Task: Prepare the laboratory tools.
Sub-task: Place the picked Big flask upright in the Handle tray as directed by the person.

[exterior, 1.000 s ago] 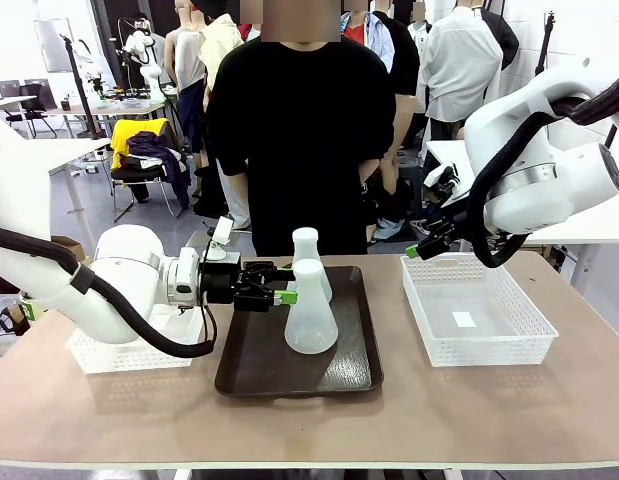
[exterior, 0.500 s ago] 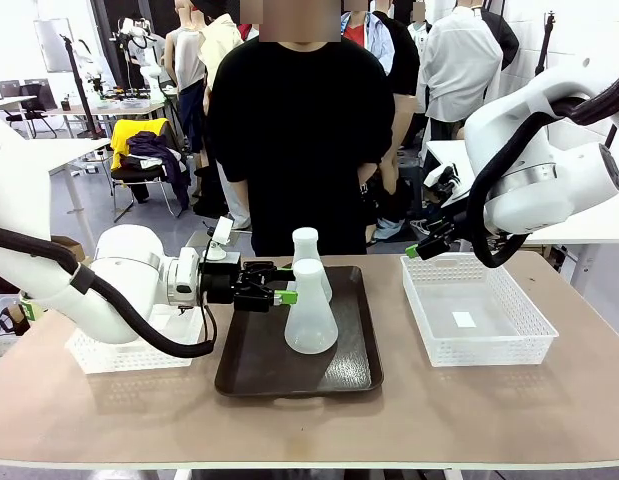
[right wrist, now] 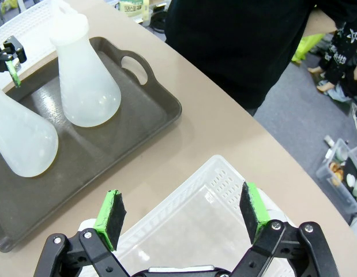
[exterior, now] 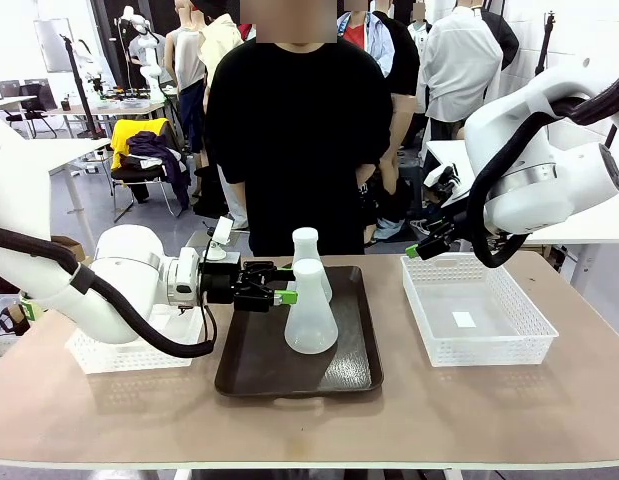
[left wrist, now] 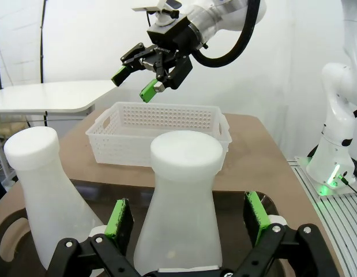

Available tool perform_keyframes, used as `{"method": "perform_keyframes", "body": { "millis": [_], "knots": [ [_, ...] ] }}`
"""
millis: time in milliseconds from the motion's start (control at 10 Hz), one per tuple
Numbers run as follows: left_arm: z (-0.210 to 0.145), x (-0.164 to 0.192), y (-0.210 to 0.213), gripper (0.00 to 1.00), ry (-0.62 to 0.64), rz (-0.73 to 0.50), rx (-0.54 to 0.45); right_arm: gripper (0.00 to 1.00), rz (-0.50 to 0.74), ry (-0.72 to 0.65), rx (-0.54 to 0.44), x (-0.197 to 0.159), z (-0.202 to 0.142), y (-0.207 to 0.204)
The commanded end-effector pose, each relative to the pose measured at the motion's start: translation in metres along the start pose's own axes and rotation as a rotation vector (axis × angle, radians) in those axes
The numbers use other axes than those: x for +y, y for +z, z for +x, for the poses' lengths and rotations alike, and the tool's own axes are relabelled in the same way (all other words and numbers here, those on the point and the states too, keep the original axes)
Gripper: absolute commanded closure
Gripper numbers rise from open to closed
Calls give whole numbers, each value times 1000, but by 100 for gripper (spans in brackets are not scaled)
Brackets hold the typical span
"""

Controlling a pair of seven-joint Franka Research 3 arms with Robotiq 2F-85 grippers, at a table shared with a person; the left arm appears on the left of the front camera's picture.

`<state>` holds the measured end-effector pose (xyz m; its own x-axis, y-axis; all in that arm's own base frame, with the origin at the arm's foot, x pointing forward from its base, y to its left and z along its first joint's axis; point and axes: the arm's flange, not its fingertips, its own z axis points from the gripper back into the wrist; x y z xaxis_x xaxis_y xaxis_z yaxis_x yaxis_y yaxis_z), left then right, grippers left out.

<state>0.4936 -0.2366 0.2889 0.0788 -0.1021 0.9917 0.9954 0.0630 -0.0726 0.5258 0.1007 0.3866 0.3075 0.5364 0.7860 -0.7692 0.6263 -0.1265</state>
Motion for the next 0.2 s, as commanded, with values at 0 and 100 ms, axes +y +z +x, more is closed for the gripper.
{"method": "perform_keyframes", "body": {
  "millis": [0, 100],
  "knots": [
    [-1, 0, 0, 0, -20, -6, -9, 0, 0, 8, 4, -2, 1, -1],
    [-1, 0, 0, 0, -20, -6, -9, 0, 0, 8, 4, -2, 1, -1]
  ]
}}
